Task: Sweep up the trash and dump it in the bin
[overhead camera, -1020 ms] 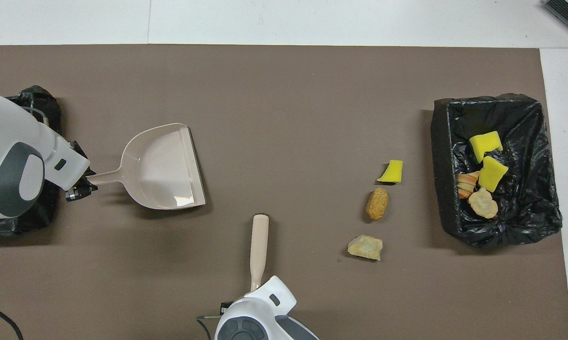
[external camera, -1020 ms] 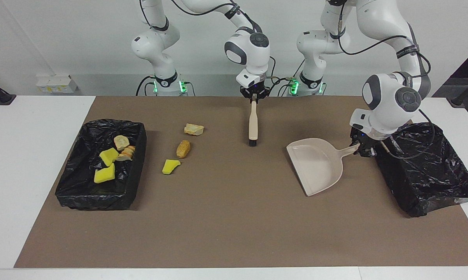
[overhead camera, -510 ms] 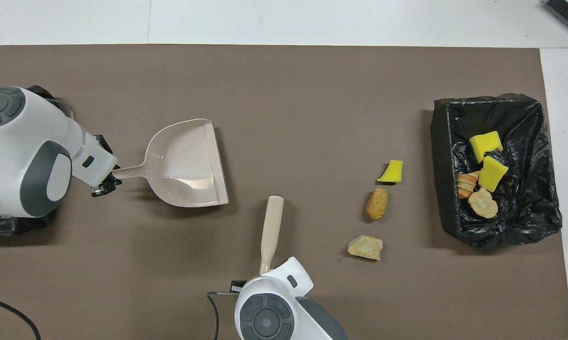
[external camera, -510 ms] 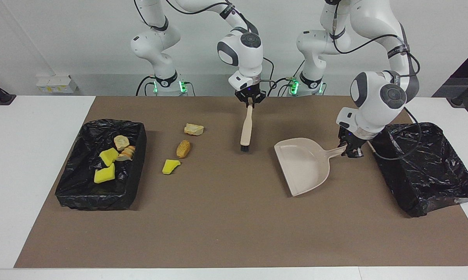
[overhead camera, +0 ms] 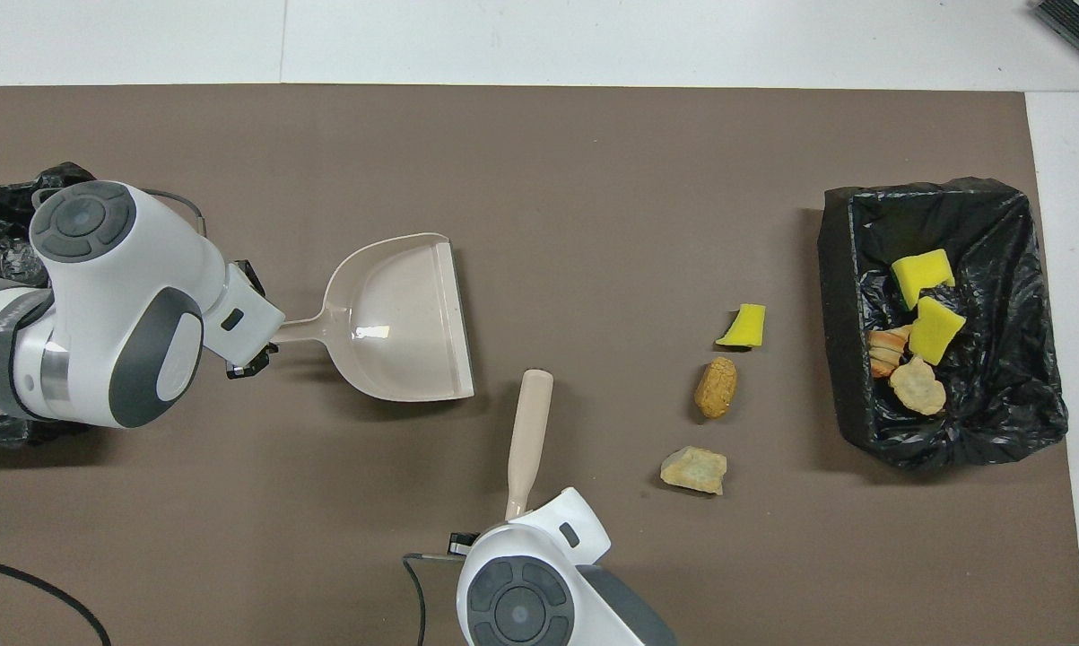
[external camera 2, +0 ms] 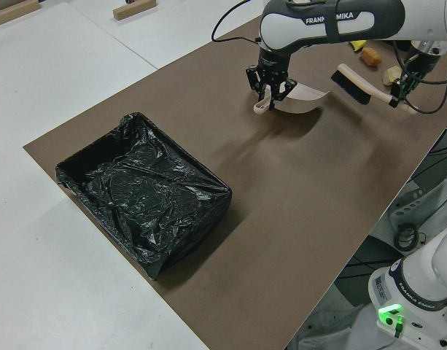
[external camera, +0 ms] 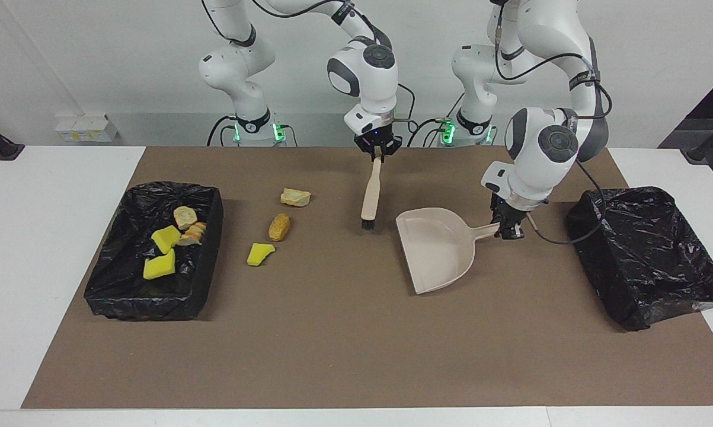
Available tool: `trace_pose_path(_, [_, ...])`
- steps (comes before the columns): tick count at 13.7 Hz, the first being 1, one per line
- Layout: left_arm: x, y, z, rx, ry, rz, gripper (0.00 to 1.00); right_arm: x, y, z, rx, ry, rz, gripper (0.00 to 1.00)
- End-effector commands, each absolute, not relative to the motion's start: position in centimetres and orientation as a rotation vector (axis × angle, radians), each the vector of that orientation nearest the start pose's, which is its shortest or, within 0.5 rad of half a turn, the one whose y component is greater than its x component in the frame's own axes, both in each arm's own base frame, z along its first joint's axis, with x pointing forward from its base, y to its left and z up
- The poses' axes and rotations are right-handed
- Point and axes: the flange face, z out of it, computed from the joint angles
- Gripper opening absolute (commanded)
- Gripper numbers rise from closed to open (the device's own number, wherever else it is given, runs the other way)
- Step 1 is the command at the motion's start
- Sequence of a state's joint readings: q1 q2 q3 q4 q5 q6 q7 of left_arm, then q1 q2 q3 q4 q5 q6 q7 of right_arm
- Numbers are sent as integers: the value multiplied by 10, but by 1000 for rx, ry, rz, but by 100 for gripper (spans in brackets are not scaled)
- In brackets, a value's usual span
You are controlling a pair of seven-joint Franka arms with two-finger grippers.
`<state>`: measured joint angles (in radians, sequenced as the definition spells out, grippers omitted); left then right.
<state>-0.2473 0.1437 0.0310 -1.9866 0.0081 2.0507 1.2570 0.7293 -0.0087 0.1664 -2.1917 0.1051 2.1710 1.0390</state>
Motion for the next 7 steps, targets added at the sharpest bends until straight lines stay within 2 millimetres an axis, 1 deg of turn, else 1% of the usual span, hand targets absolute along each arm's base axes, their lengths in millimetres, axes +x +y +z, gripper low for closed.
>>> trace_pose_path(1, [537,-121,385,-2323,2132,50,0,328,405,403,-3095,337,98,0])
trace_pose_path(2, [535,-125,383,-2317,2143,59,0,328,405,403,-3099,340,103,0])
trace_pose_path(4, [532,-124,383,-2322,2144,71,0,328,405,403,-3100,339,101,0])
trace_pose_path(6, [520,-126,379,-2323,2145,71,0,329,403,403,-3102,349,98,0])
trace_pose_path(7, [520,-128,379,-2314,2150,62,0,332,401,403,-3106,353,85,0])
